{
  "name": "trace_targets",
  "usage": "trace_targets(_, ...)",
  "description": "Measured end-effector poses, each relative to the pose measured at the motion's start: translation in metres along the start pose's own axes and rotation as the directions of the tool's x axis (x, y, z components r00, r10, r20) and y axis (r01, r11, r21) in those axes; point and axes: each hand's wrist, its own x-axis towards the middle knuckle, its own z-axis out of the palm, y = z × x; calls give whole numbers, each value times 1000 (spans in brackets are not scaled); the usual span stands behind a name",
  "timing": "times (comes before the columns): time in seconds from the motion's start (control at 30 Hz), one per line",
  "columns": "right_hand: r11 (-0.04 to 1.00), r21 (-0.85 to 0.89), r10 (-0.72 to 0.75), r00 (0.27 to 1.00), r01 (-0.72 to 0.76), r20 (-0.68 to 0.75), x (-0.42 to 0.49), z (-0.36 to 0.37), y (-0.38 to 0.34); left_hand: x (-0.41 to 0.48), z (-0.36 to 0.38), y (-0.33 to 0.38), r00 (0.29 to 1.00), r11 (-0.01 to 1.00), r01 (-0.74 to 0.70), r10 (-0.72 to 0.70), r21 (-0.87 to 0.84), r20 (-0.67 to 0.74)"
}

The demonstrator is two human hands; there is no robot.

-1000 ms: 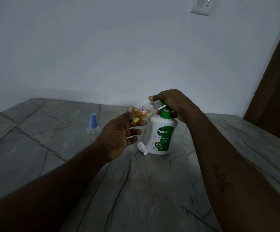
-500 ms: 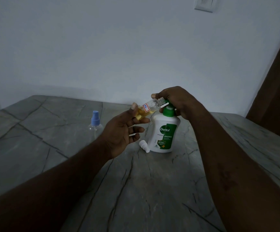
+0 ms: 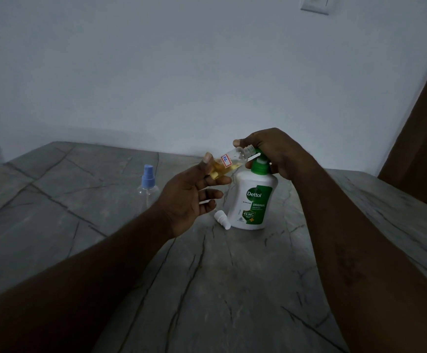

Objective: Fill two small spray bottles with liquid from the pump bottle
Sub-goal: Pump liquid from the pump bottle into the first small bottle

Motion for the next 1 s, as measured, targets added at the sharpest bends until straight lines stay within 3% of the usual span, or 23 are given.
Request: trace_targets(1.0,1000,-1,17,1000,-17,-8,-2,1,-1,0,-1,1,1000,1000,0,0,2,4)
